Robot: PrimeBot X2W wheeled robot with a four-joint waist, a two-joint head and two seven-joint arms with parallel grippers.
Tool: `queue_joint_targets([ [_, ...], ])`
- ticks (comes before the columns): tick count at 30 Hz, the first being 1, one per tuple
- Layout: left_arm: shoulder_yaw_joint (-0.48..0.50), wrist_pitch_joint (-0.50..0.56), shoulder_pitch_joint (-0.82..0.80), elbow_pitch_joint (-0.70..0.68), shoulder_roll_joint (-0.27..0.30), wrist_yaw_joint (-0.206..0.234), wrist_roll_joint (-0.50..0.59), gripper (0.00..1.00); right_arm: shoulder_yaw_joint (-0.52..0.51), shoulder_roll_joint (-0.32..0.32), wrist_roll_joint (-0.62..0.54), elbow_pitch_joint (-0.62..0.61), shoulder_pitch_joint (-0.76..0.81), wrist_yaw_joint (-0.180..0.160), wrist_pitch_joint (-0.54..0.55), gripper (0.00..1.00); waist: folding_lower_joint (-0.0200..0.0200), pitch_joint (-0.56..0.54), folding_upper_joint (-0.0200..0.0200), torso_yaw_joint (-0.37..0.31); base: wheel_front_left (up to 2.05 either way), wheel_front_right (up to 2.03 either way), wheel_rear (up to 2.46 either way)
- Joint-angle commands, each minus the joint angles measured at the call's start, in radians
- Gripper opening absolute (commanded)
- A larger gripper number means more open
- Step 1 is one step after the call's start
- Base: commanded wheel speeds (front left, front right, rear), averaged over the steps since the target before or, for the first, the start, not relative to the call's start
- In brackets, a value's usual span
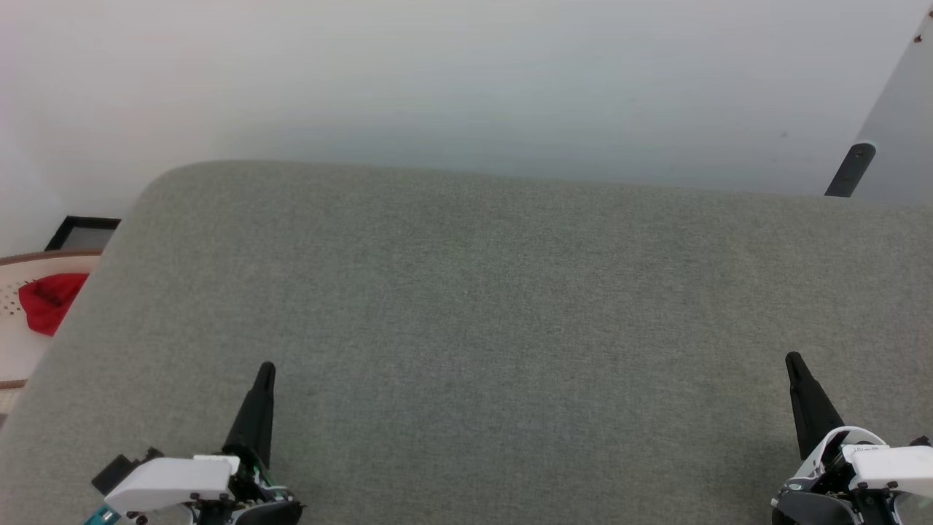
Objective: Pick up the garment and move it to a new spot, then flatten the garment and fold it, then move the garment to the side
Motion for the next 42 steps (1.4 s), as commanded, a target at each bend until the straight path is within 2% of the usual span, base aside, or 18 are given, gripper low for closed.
queue_joint_targets([
  [1, 0.002, 0.002, -0.01, 0.001, -0.001, -0.005, 0.003, 0.0, 0.002, 0.003, 0.003, 0.0, -0.003, 0.0, 0.001, 0.0, 0.0, 0.0, 0.0, 0.0, 0.0, 0.0, 0.0],
  [42, 0.01, 0.009, -0.011, 0.002, -0.006, -0.005, 0.008, 0.0, 0.002, 0.003, 0.004, 0.0, -0.003, 0.0, 0.0, 0.0, 0.0, 0.0, 0.0, 0.0, 0.0, 0.0, 0.0],
])
